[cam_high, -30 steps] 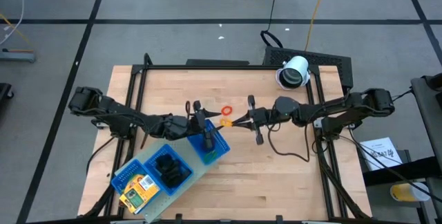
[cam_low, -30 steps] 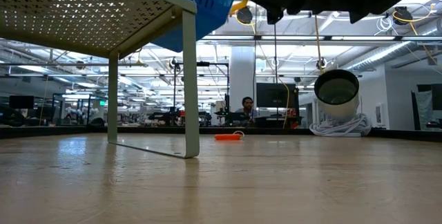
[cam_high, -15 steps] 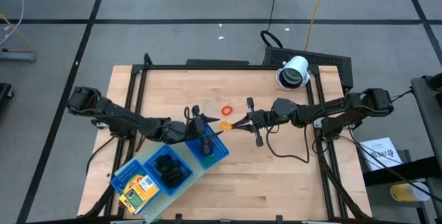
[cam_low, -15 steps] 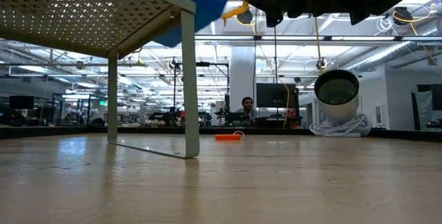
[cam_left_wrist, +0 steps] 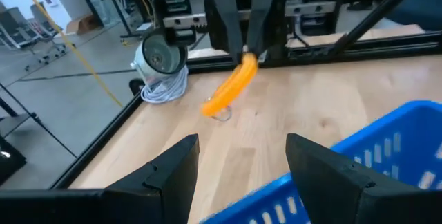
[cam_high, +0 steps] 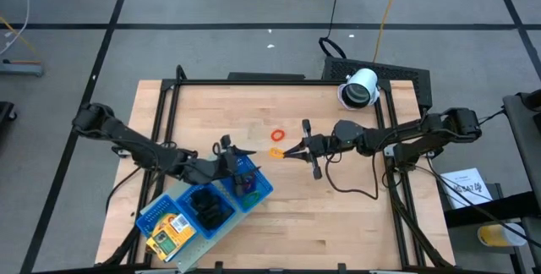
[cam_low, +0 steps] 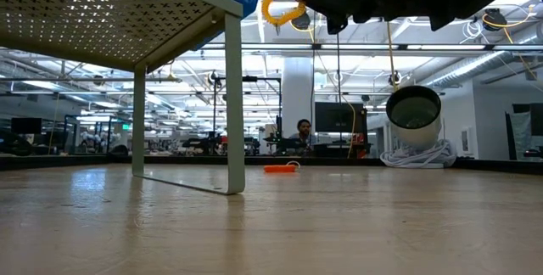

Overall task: Pick & Place Office Desk Supplies
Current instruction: Put the yellow spring rubber band into the top blue basket on the shelf

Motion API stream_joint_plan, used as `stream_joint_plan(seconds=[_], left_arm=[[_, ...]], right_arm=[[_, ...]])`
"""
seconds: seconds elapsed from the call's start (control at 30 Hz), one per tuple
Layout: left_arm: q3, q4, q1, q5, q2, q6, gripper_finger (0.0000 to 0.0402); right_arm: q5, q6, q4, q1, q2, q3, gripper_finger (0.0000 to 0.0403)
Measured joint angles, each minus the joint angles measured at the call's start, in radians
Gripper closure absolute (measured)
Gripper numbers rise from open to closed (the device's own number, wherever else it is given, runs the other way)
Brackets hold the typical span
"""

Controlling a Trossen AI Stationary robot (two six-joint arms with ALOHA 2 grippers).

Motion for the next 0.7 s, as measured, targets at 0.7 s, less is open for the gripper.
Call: stream_joint_plan(seconds=[0.7], left_arm=[[0.002, 0.173, 0.041, 0.029, -0.039, 0.161, 0.0174]], right_arm=[[-0.050, 0.037, 0.107, -0.001, 0.000, 0.011, 0.0399]])
